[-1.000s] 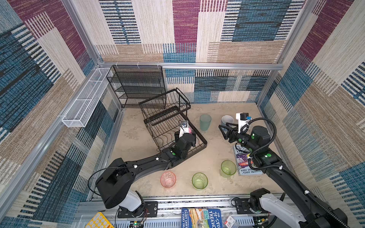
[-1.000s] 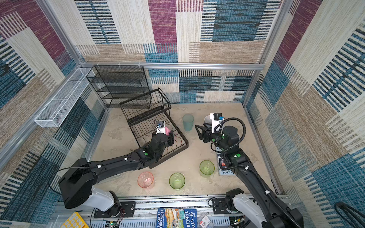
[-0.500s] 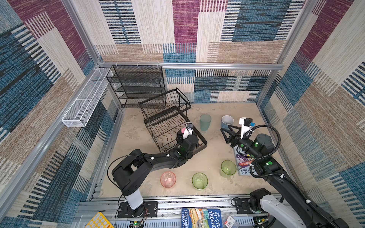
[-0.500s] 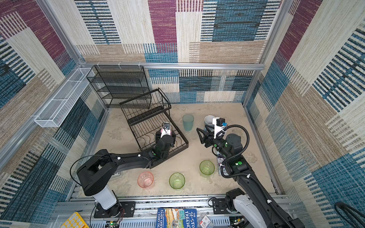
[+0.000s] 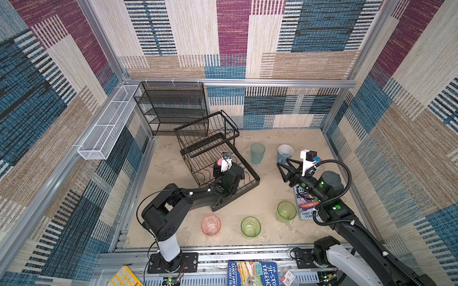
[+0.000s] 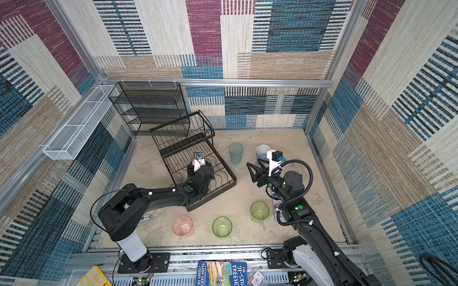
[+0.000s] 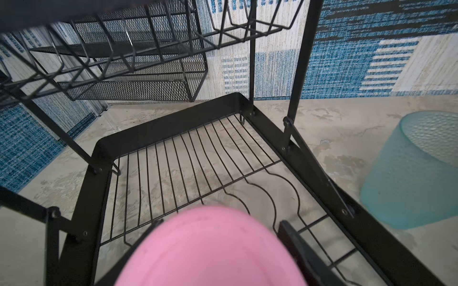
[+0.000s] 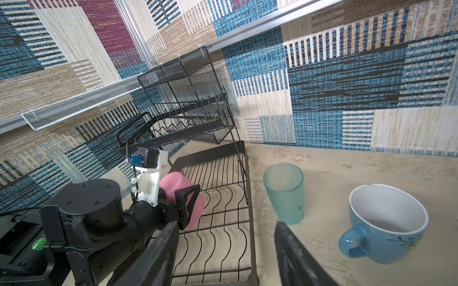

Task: Load cups into a dish rack
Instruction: Place the cup upside down at the dish rack.

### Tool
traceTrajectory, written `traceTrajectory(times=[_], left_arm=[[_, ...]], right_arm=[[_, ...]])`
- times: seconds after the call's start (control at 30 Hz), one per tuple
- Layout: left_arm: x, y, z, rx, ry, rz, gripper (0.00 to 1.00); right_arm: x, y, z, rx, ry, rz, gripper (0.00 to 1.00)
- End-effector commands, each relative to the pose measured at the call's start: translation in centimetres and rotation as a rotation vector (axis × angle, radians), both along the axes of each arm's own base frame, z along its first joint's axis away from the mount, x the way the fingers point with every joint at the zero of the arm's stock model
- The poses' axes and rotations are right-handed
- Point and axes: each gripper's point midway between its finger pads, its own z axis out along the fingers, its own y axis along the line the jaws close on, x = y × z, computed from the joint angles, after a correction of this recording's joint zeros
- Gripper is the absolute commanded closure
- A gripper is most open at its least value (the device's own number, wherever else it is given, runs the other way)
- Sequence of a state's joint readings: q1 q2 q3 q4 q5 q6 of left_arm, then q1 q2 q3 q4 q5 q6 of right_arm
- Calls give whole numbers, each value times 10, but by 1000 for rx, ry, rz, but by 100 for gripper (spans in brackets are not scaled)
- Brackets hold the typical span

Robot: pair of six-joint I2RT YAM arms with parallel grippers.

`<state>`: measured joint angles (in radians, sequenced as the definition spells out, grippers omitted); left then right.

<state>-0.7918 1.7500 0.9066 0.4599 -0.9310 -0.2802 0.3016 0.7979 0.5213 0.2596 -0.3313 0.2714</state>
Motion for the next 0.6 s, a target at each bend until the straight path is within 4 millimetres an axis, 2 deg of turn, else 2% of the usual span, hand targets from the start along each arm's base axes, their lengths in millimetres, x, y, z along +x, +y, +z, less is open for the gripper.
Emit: traceTrajectory(times=[0.0,0.3,0.37,0.57], left_arm=[[2,-13,-1,-63,3,-56,36],[-2,-59,-9,-132,18,-280,36],[-4,-71,-6,-158,-14,-328,36],[-7,-95,-15,-193,-22,-420,36]], right_arm=[[0,1,10,15,-44,6,36],[1,0,7,13,-38,-2,35],[2,0,5,12,-36,-4,35],[1,-1,3,11,-37,-8,35]])
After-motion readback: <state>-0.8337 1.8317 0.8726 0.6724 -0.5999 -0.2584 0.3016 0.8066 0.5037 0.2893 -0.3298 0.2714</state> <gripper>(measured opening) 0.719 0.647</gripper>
